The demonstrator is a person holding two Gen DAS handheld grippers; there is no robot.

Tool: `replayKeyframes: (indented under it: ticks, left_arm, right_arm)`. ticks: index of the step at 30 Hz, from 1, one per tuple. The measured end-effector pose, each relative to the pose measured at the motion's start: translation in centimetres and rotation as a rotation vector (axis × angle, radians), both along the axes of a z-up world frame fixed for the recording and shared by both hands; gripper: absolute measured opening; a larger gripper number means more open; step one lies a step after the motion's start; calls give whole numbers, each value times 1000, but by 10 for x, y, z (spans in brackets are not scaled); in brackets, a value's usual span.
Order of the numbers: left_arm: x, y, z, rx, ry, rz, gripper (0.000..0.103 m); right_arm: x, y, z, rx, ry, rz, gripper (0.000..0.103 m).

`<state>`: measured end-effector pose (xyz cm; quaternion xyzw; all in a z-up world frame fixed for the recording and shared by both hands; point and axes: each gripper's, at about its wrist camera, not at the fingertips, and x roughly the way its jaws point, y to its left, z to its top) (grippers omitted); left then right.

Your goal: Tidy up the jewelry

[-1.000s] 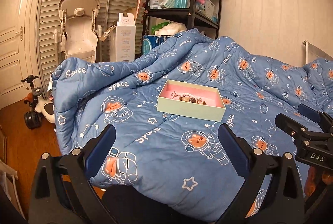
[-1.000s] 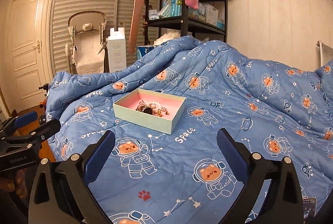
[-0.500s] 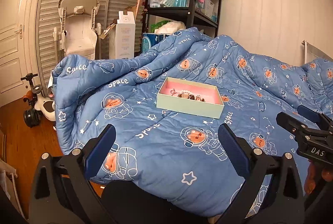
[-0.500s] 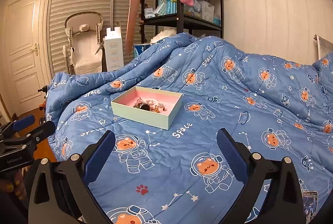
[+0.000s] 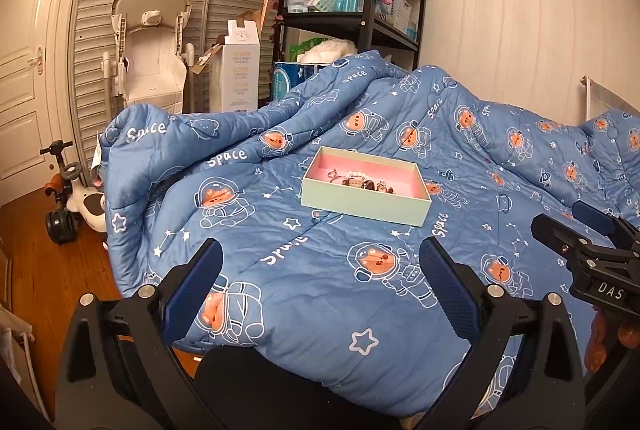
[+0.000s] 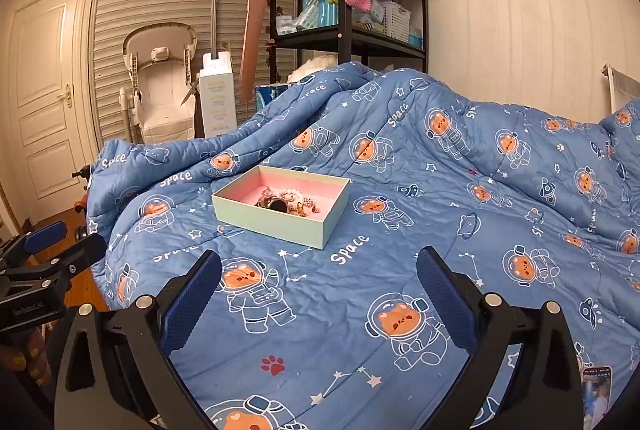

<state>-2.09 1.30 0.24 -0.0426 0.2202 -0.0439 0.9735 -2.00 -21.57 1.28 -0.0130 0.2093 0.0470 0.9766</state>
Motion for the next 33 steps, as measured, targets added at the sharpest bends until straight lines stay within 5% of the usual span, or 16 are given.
replayKeyframes:
  ticks: [33]
  left_arm:
    - [0,-1,1,5,-11,2,97]
  right_arm:
    - [-1,2,-1,-2,-7,-2,96]
